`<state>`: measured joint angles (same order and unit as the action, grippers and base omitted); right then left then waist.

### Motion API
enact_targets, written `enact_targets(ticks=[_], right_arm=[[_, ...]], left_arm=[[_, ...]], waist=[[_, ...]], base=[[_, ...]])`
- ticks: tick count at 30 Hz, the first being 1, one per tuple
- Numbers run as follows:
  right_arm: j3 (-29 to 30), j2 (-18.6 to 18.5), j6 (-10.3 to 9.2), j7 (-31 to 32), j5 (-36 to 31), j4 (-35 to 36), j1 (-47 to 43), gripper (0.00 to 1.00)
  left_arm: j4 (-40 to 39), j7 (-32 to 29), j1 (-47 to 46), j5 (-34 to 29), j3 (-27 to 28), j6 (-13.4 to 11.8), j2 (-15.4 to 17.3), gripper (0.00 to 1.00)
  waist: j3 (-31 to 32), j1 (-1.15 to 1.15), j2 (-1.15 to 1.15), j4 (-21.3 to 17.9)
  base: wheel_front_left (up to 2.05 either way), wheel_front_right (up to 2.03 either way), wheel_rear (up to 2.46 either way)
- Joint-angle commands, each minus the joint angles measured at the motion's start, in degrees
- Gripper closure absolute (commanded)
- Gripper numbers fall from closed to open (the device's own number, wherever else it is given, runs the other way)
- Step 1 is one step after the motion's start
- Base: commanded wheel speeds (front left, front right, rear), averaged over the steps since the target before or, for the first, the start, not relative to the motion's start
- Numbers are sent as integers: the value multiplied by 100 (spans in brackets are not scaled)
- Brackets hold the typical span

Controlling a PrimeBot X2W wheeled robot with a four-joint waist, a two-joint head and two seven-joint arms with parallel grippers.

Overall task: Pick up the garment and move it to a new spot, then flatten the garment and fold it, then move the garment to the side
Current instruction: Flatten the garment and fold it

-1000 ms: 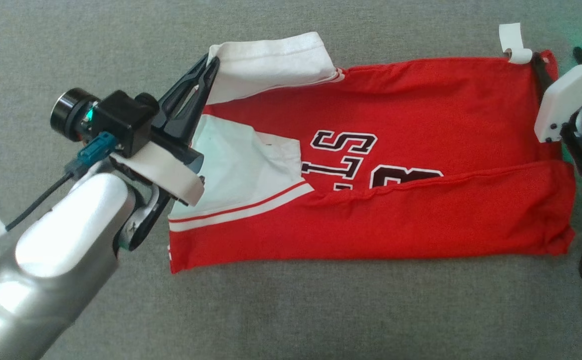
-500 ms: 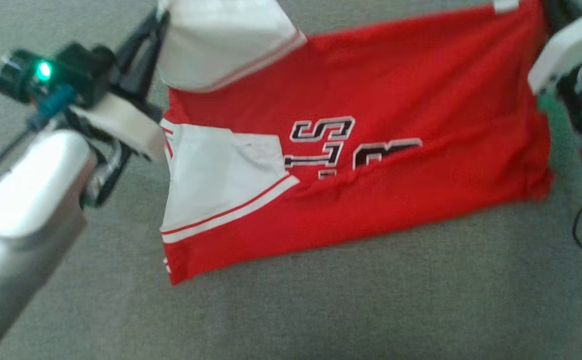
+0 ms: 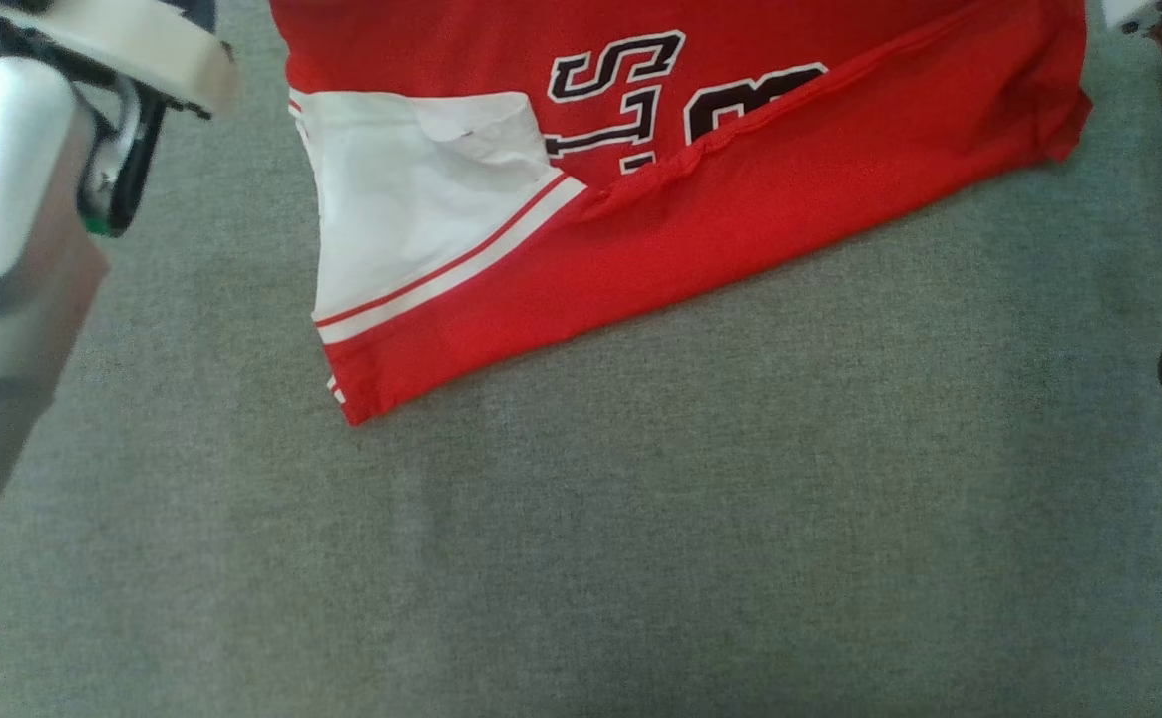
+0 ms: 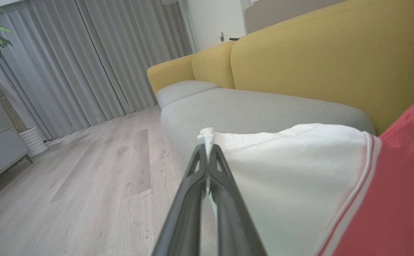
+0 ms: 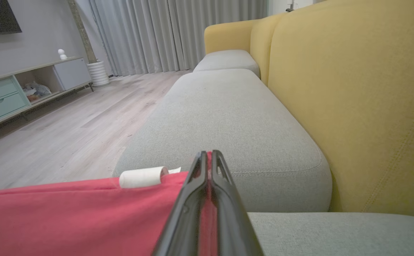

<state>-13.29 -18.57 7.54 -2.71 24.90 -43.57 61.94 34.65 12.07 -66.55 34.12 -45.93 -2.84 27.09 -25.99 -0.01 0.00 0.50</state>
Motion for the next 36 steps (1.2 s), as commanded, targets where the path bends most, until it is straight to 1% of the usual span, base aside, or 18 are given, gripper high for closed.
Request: enact_targets(ticks=[1, 7, 12, 17, 18, 21, 22, 23, 30, 34, 36], right_arm=[[-64, 42, -5, -89, 90, 89, 118, 100], [-387, -111, -5, -64, 452, -68, -100, 100], [-718, -397, -5, 31, 801, -88, -446, 100], [-1029, -738, -5, 161, 1199, 41, -881, 100], [-1199, -889, -5, 255, 1323, 115, -1069, 100], [-1496, -1141, -5, 450, 1458, 202, -1335, 100], [-1496, -1141, -5, 450, 1458, 202, -1335, 100], [-1594, -1226, -5, 515, 1484, 217, -1414, 100], [-2351, -1773, -5, 762, 1276, 230, -1659, 100], [-2671, -1905, -5, 818, 1140, 120, -1624, 100], [-2808, -1934, -5, 846, 1099, 57, -1580, 100]], left_arm=[[29, 92, -268, -71, 250, 64, 142, 100], [355, 223, -43, -86, 103, 322, -83, 100], [347, 263, 303, -74, 31, 445, -93, 100], [25, 138, 758, 35, -81, 548, 43, 100], [-197, -11, 986, 70, -177, 584, 135, 100], [-539, -284, 1334, 68, -372, 614, 306, 100], [-539, -284, 1334, 68, -372, 614, 306, 100], [-656, -378, 1456, 73, -435, 616, 363, 100], [-1600, -1069, 2246, 333, -784, 666, 688, 100], [-2001, -1387, 2470, 345, -953, 611, 832, 100], [-2139, -1484, 2518, 320, -1025, 587, 850, 100]], waist=[[33, 1, 0, 23], [203, 1, 0, 150], [413, 1, 0, 303], [613, 1, 0, 465], [682, 1, 0, 510], [777, 1, 0, 553], [777, 1, 0, 553], [809, 1, 0, 560], [911, 1, 0, 584], [893, 1, 0, 609], [860, 1, 0, 616]], base=[[0, 0, 0], [0, 0, 0], [0, 0, 0], [0, 0, 0], [0, 0, 0], [0, 0, 0], [0, 0, 0], [0, 0, 0], [0, 0, 0], [0, 0, 0], [0, 0, 0]])
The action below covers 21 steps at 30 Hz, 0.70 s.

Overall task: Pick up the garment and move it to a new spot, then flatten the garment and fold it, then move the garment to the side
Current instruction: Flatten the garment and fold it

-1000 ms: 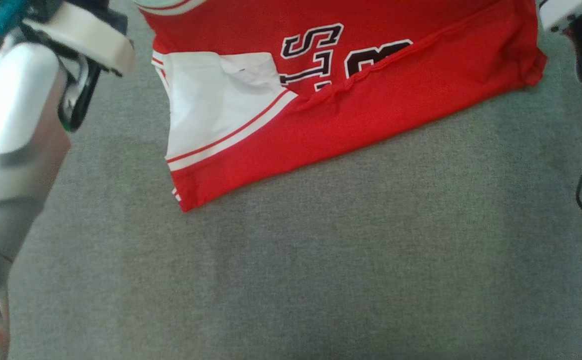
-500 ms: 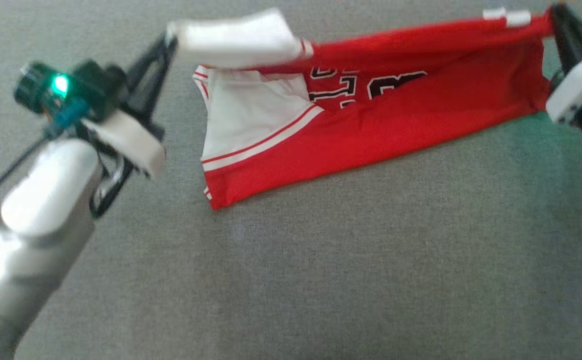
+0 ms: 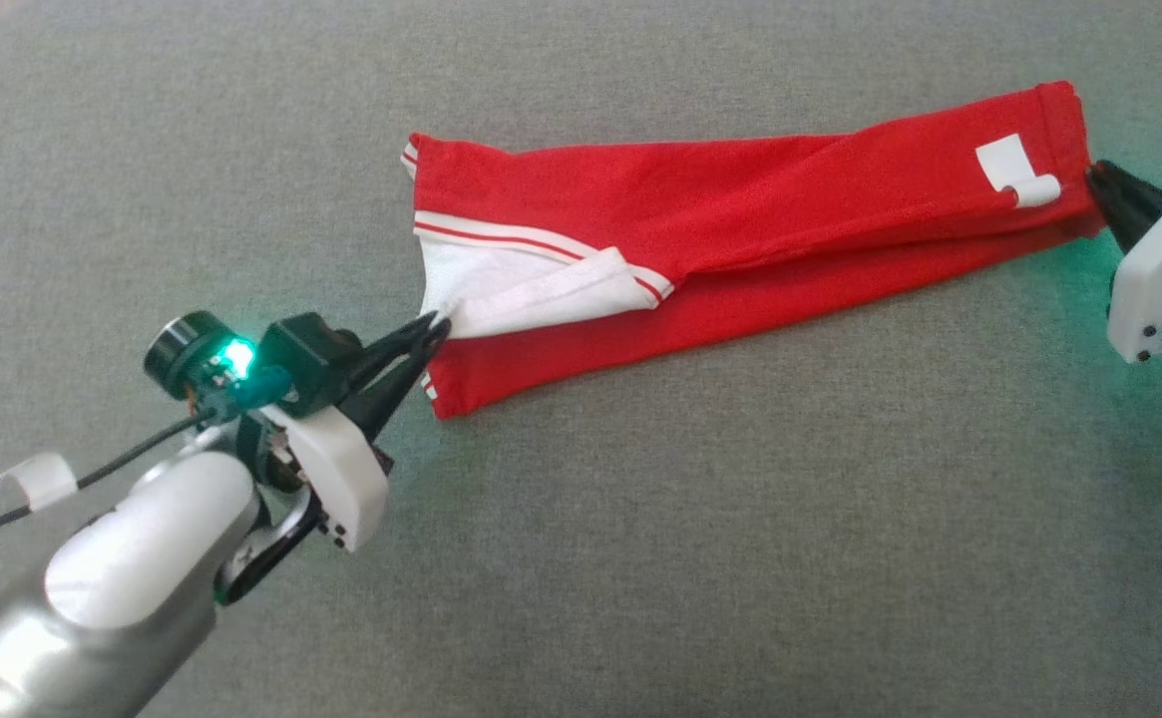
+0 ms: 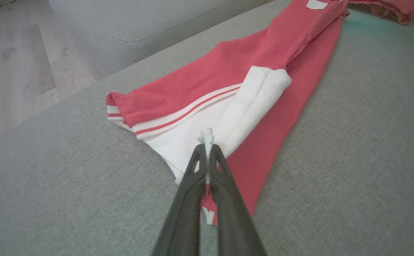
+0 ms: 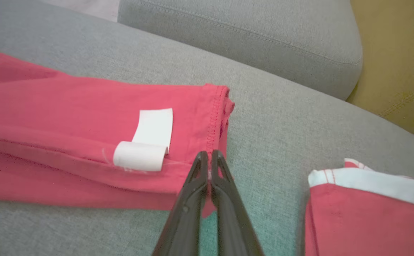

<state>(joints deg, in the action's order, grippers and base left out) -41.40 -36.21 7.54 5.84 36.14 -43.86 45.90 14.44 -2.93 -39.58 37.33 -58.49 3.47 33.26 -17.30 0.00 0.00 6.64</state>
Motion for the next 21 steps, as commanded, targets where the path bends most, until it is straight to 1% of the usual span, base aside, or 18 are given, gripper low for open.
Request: enact_targets(ticks=[1, 5, 9, 10, 11, 12, 16, 19, 21], right_arm=[[-58, -184, -5, -1, -37, 54, 51, 100], [-311, -240, -5, 34, -111, -50, 177, 100], [-526, -270, -5, 117, -146, -175, 276, 100], [-561, -272, -5, 99, -155, -196, 303, 60], [-531, -262, -5, 36, -115, -229, 333, 0], [-485, -226, -5, -6, -37, -261, 352, 0], [-282, -130, -5, -255, 185, -334, 486, 0], [19, -45, -5, -583, 336, -388, 646, 0], [265, 41, -5, -907, 375, -412, 774, 0]], left_arm=[[-174, -26, -162, 13, 212, -53, 221, 100], [-281, -169, -152, -6, 115, -58, 202, 100], [-262, -178, -147, -13, 61, -53, 152, 100], [-249, -175, -145, -13, 47, -52, 131, 93], [-236, -153, -147, -13, 48, -60, 107, 36], [-218, -111, -151, -15, 61, -80, 86, 0], [-162, 160, -183, 62, 277, -275, -1, 0], [-149, 515, -221, 171, 590, -537, -89, 0], [-145, 829, -232, 278, 856, -741, -181, 0]], waist=[[-30, 0, 0, 7], [-126, 0, 0, 12], [-208, 0, 0, -1], [-220, 0, 0, -5], [-228, 0, 0, -12], [-226, 0, 0, -20], [-147, 0, 0, -76], [-19, 0, 0, -122], [83, 0, 0, -150]], base=[[0, 0, 0], [0, 0, 0], [0, 0, 0], [0, 0, 0], [0, 0, 0], [0, 0, 0], [0, 0, 0], [0, 0, 0], [0, 0, 0]])
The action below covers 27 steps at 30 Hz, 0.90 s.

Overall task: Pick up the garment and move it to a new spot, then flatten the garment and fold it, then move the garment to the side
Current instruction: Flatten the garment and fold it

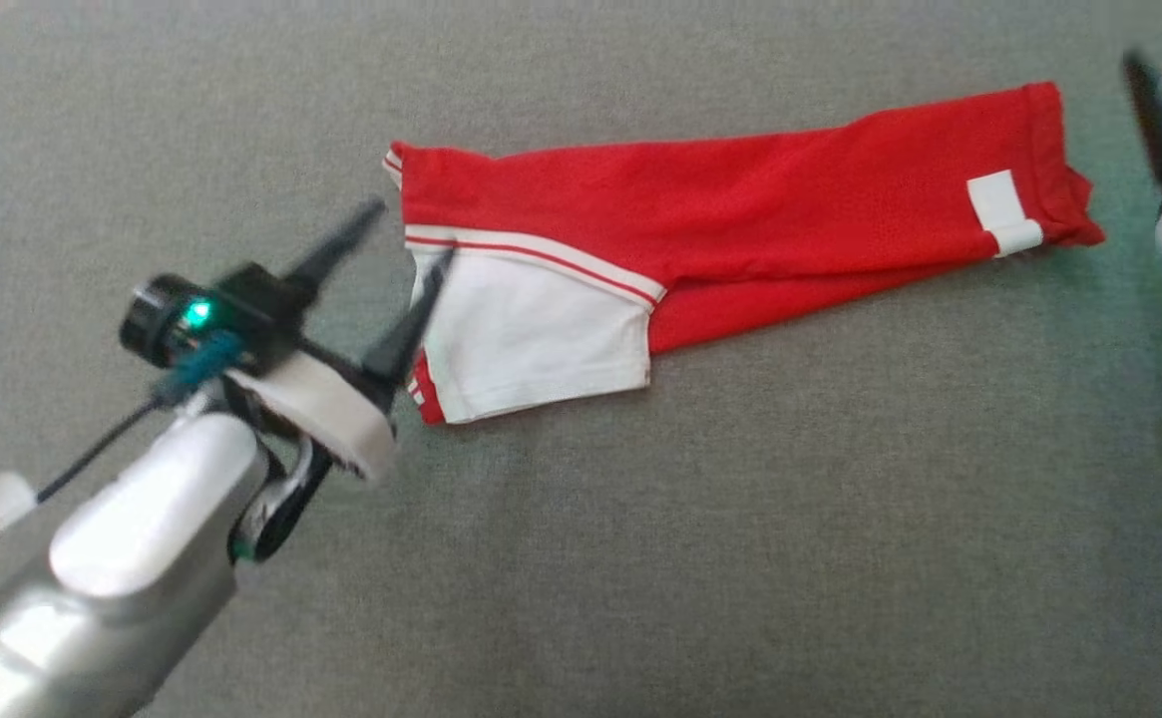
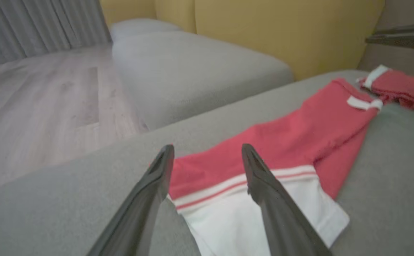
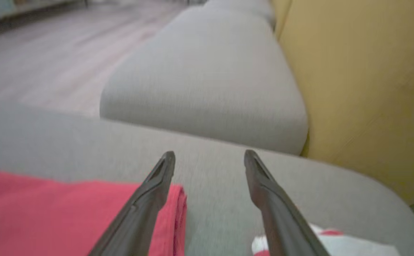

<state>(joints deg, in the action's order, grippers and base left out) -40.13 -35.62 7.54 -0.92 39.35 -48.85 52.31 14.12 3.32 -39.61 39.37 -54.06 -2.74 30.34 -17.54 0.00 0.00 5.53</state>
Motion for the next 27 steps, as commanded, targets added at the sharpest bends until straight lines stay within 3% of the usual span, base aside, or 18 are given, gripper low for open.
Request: enact_targets(ticks=[1, 8, 10, 13, 21, 27], right_arm=[[279, 54, -5, -411, 88, 78, 178, 0], [1210, 815, -5, -1347, -133, 240, 121, 0], [1395, 969, -5, -1378, -200, 325, 38, 0], [2117, 1475, -5, -1403, -492, 766, -372, 0], [3422, 3006, -5, -1407, -1896, 1989, -2422, 0], [3581, 3266, -5, -1407, -2224, 2409, -3584, 0]], left_arm=[[-112, 386, -225, 137, 564, -242, 45, 0], [-141, 1136, 74, 395, 1542, -914, -482, 0], [-157, 1152, 170, 378, 1678, -974, -551, 0], [-313, 1163, 537, 131, 2117, -1067, -773, 0], [-305, 1166, 1878, -646, 3075, -883, -1427, 0], [-127, 1167, 2732, -1132, 3563, -588, -1881, 0]], waist=[[165, 0, 0, -48], [616, 0, 0, -94], [677, 0, 0, -100], [833, 0, 0, -106], [1149, 0, 0, -41], [1250, 0, 0, -50]], base=[[0, 0, 0], [0, 0, 0], [0, 0, 0], [0, 0, 0], [0, 0, 0], [0, 0, 0]])
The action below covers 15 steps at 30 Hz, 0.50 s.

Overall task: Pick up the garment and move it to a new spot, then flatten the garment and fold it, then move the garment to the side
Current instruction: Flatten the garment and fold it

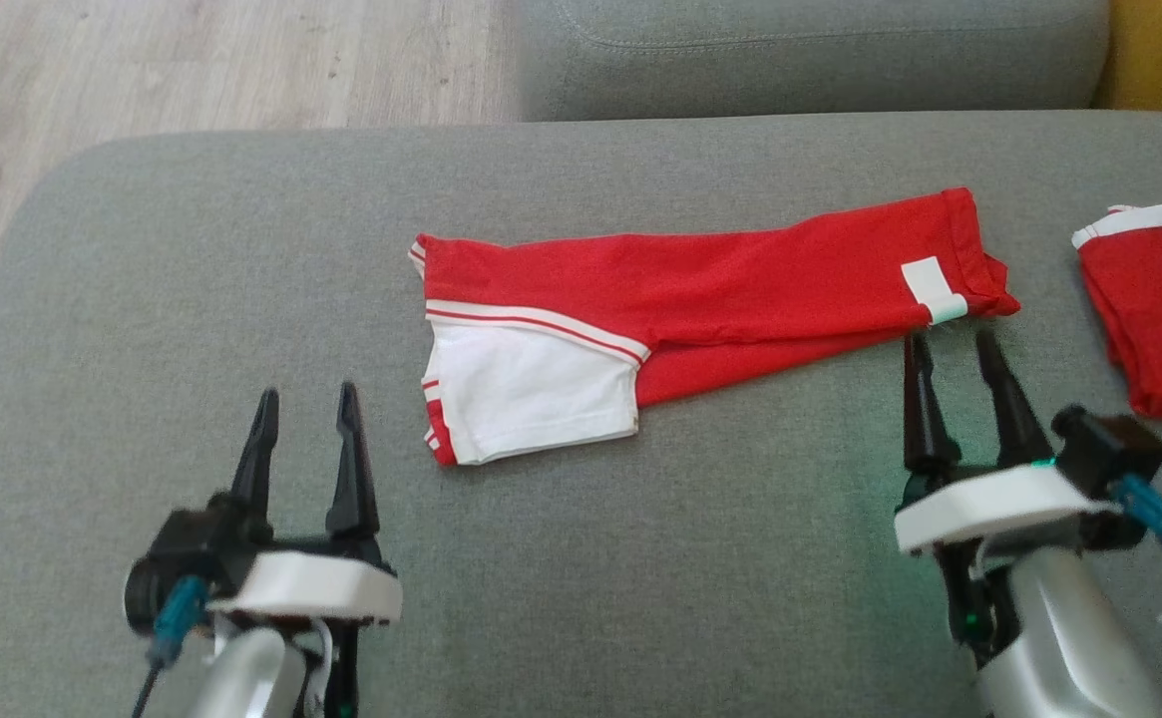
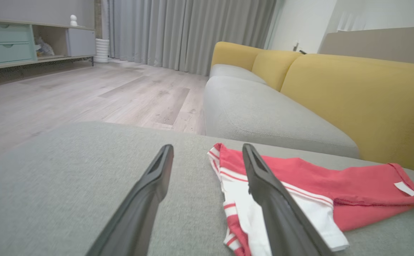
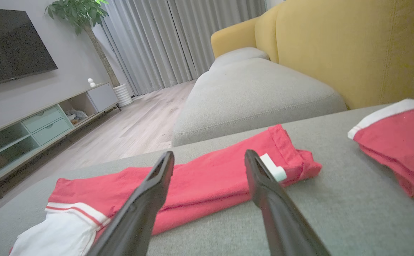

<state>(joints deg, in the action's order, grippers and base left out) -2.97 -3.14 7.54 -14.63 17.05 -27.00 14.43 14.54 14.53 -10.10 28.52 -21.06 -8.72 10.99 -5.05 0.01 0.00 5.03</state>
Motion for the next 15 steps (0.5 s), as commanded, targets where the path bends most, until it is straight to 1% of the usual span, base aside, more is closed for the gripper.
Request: enact_targets(ticks=[1, 5, 9, 12, 15], right_arm=[[-188, 20, -5, -36, 74, 276, 97, 0], [-263, 24, -5, -36, 183, 402, -107, 0], [-171, 24, -5, -36, -9, 439, 54, 0], [133, 25, -5, 28, -379, 323, 342, 0], [554, 25, -5, 307, -755, 160, 726, 0]], left_arm=[[-144, 46, -126, -114, 353, 53, -20, 0], [-89, 46, 73, -370, 679, 269, -294, 0], [-58, 46, -8, -635, 872, 501, -460, 0], [-46, 46, -163, -798, 973, 645, -553, 0], [2, 47, -318, -916, 1015, 783, -632, 0]], waist=[[4, -1, 0, 0], [-59, -1, 0, 6], [-244, -1, 0, 49], [-474, -1, 0, 102], [-730, -1, 0, 169]], base=[[0, 0, 0], [0, 0, 0], [0, 0, 0], [0, 0, 0], [0, 0, 0]])
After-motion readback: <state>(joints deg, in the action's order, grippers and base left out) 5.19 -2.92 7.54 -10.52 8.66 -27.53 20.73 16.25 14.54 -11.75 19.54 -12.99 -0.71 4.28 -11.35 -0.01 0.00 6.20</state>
